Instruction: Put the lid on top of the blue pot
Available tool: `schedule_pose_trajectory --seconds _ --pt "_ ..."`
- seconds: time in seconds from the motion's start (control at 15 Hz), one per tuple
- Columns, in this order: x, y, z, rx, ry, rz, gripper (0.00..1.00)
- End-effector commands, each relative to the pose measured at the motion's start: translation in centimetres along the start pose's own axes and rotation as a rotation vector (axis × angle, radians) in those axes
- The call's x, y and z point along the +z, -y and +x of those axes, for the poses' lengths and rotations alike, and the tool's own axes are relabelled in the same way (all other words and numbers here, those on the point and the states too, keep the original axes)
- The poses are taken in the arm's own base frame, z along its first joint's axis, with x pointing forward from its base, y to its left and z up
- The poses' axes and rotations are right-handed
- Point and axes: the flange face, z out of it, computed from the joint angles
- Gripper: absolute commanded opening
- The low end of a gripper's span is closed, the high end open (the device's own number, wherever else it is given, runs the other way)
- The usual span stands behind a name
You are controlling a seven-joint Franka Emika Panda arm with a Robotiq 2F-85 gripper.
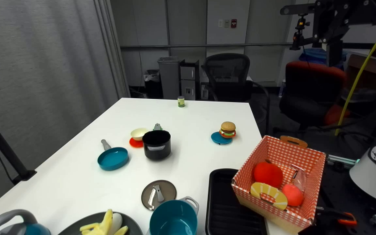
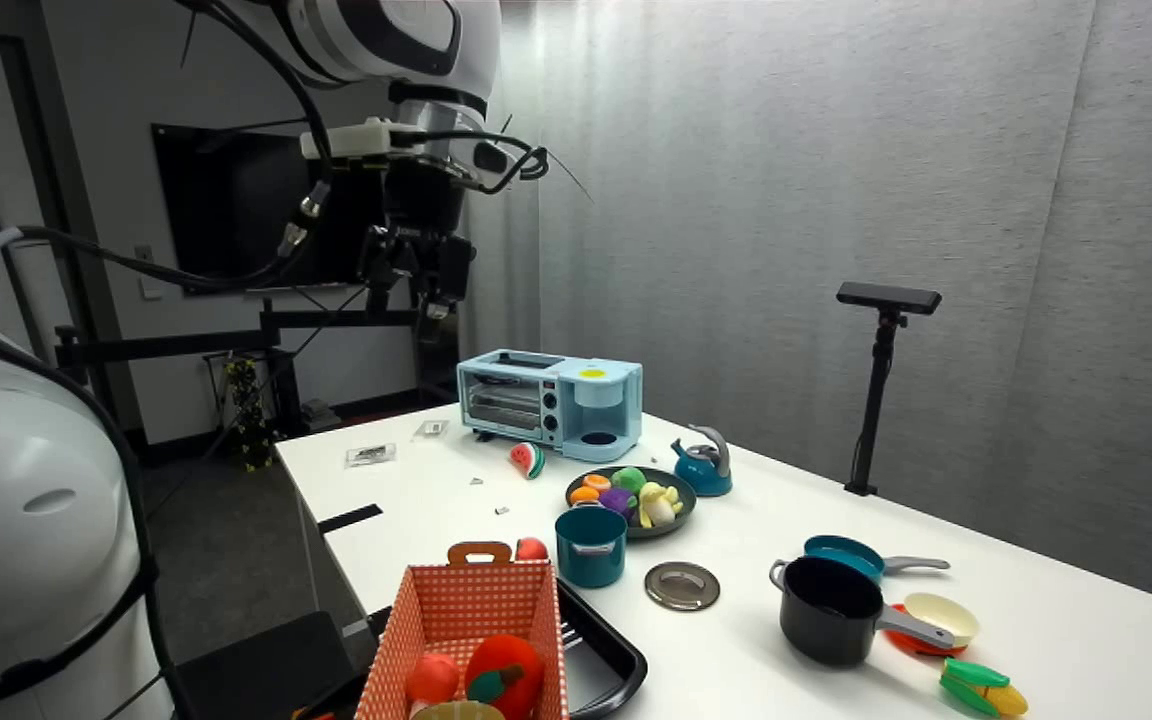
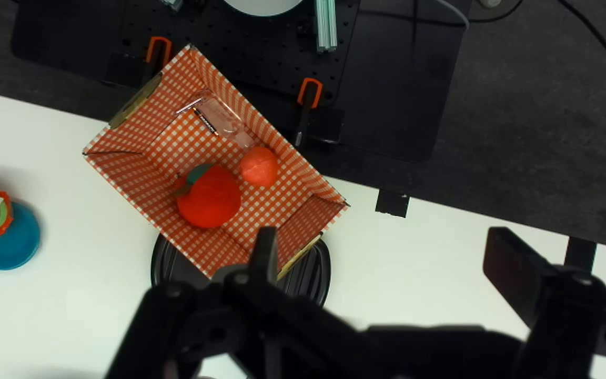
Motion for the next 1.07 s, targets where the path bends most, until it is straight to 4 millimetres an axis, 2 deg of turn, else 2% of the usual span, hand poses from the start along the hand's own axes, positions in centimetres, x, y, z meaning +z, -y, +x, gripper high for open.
schedule_pose_trajectory --seconds 0.0,1.0 --pt "-0.04 0.01 0.00 0.000 0.001 0.000 1.00" --pt "0.10 0.20 0.46 0.006 0.005 -0.007 1.00"
